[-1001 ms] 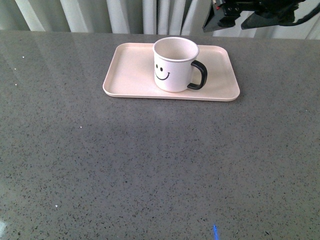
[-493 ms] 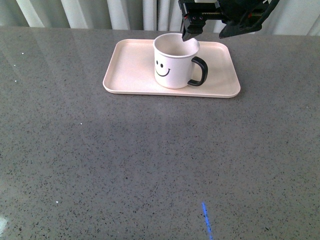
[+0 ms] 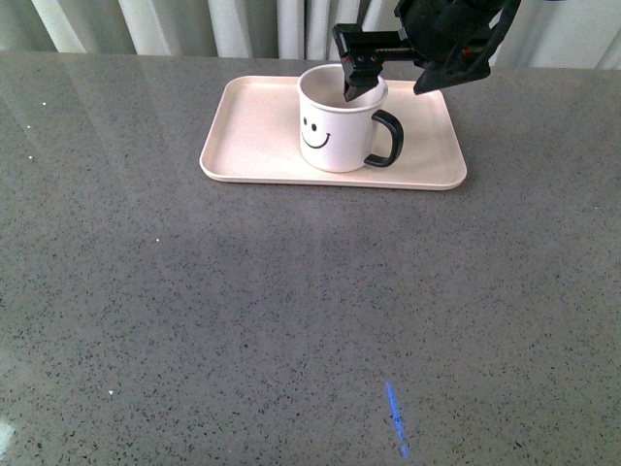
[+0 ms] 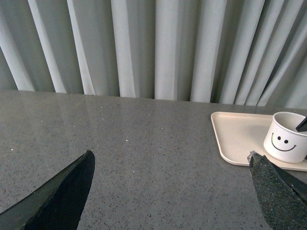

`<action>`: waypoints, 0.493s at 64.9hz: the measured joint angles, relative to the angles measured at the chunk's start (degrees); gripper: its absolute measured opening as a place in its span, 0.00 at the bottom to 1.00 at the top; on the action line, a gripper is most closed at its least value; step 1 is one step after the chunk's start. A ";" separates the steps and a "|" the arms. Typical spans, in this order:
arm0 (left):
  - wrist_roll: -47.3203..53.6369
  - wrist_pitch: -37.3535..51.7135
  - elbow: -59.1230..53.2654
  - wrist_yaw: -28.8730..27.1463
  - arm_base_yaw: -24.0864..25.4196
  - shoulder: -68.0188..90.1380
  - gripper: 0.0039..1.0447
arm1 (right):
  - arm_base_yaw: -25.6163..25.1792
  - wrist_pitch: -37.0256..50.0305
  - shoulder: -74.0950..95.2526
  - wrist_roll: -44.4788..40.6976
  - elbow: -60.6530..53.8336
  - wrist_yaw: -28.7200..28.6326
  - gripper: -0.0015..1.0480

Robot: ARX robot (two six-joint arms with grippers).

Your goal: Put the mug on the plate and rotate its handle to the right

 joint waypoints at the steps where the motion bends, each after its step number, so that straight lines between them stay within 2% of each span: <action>1: 0.00 0.00 0.00 0.00 0.00 0.00 0.91 | 0.00 -0.22 0.11 0.00 0.44 0.09 0.91; 32: 0.00 0.00 0.00 0.00 0.00 0.00 0.91 | 0.11 -1.77 0.94 0.59 2.45 0.02 0.91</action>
